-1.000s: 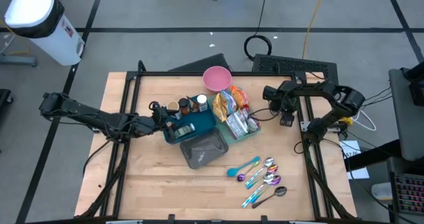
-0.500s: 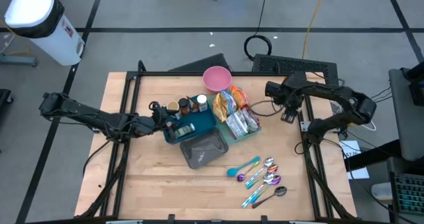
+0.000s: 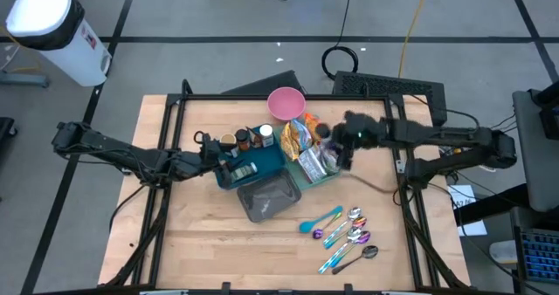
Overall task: Pick & Place Food Item
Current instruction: Put the purple seasoning bottle into the blue bin
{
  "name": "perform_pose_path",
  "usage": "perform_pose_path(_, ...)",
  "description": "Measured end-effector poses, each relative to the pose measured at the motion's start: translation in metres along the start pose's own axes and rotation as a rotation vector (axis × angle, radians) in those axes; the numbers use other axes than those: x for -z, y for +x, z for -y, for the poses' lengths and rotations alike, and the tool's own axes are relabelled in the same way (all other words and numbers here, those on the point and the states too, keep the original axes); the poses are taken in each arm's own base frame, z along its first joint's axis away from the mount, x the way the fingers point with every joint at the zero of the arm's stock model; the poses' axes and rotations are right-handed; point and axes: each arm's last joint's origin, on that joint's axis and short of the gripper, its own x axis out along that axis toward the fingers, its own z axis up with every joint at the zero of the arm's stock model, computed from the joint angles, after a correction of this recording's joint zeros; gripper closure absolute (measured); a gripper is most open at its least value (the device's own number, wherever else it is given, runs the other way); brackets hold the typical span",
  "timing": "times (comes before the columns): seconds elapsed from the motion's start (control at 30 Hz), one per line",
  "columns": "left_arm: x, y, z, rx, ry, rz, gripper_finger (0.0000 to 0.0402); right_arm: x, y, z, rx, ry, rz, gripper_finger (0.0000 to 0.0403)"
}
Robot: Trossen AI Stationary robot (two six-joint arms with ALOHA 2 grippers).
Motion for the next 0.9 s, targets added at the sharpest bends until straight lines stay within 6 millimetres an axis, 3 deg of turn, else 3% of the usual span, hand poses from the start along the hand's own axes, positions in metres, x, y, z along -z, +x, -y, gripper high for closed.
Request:
perform_pose_path(0.17,-0.003,0.008,0.002,0.047,-0.017,0.027,0.0143,-0.004,0.030,-0.036,-0.069,-0.156,0.298,0.0252)
perform_pose_path(0.37,-0.034,0.034,0.010,0.137,-0.002,-0.026,0.0108,-0.005,0.065,-0.063,-0.119,-0.196,0.353,0.0253)
perform_pose_path(0.63,-0.083,0.071,0.044,0.181,0.231,-0.047,0.0038,0.002,0.089,-0.070,-0.133,-0.163,0.310,0.0254)
perform_pose_path(0.9,-0.107,0.116,0.071,0.235,0.313,-0.198,0.0017,0.003,0.092,-0.073,-0.138,-0.161,0.305,0.0253)
